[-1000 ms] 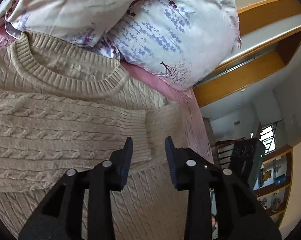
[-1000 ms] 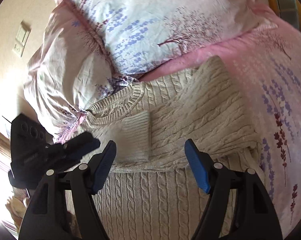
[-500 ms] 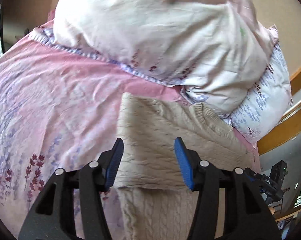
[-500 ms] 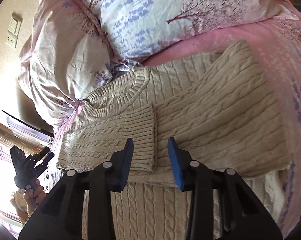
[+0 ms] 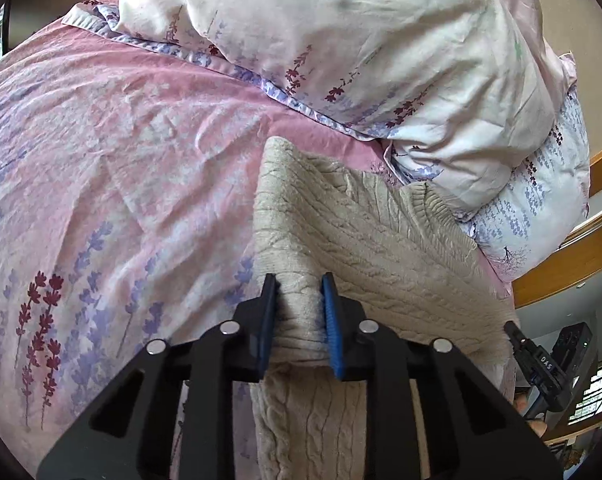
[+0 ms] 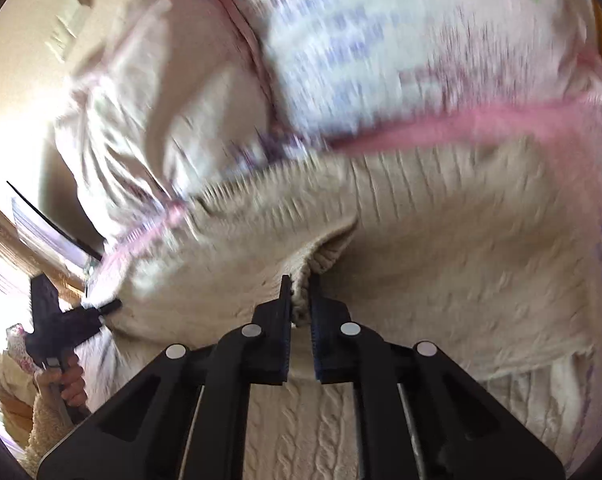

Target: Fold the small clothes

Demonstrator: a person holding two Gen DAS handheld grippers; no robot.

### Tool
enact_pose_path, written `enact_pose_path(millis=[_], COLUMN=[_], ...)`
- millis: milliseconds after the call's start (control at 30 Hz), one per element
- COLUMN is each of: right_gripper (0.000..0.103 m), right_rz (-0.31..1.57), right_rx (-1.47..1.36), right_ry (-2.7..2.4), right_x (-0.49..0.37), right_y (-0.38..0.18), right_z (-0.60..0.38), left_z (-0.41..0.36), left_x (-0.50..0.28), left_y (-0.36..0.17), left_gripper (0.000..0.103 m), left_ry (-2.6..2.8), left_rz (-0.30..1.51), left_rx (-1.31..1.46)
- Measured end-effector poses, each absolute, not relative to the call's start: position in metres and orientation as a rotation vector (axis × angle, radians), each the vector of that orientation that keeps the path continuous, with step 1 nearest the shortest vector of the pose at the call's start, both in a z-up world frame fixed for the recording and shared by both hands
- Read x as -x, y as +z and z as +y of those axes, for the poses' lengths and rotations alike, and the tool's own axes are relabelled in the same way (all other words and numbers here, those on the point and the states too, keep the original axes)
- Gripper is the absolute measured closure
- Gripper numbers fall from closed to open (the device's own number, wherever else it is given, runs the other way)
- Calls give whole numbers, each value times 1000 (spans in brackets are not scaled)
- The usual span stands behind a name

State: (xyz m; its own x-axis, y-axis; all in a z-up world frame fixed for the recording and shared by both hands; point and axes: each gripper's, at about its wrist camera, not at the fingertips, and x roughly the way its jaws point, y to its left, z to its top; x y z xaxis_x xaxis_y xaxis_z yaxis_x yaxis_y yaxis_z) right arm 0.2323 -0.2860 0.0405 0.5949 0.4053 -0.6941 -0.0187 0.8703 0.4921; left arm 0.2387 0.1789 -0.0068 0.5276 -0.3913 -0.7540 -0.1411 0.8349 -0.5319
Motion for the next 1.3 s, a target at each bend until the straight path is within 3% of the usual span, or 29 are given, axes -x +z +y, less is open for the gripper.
enact_pose_path(millis=[100, 300, 367, 533, 800, 833, 900, 1133, 1300], right_gripper=[95, 93, 84, 84, 69, 62, 39, 35, 30], right_rz=[831, 1052, 1043, 941, 1071, 1075, 1056, 1017, 1030], right_rx=[-419, -433, -438, -383, -420, -454, -503, -560, -543], right_ry=[205, 124, 94, 120, 198, 208, 236, 399, 505], right_x=[-227, -230, -227, -215, -221, -217, -201, -97, -16], right_y=[58, 4, 13, 36, 12, 15, 26, 49, 49], right_z=[-288, -292, -295, -286, -275, -279, -292, -340, -361], left_z=[180, 180, 179, 180, 183, 184, 185, 170, 158], left_x=[-238, -237, -235, -234, -223, -217, -200, -97, -26], left_y=[-8, -9, -8, -9, -10, -7, 2, 41, 42], left_gripper=[89, 89, 87, 84, 78, 77, 70, 43, 39], left_ry=[-158, -157, -153, -146, -135, -145, -172, -318, -484], left_rz=[1019, 1017, 1018, 1021, 1014, 1006, 977, 874, 883], left_rx=[586, 577, 572, 562, 567, 562, 538, 387, 330])
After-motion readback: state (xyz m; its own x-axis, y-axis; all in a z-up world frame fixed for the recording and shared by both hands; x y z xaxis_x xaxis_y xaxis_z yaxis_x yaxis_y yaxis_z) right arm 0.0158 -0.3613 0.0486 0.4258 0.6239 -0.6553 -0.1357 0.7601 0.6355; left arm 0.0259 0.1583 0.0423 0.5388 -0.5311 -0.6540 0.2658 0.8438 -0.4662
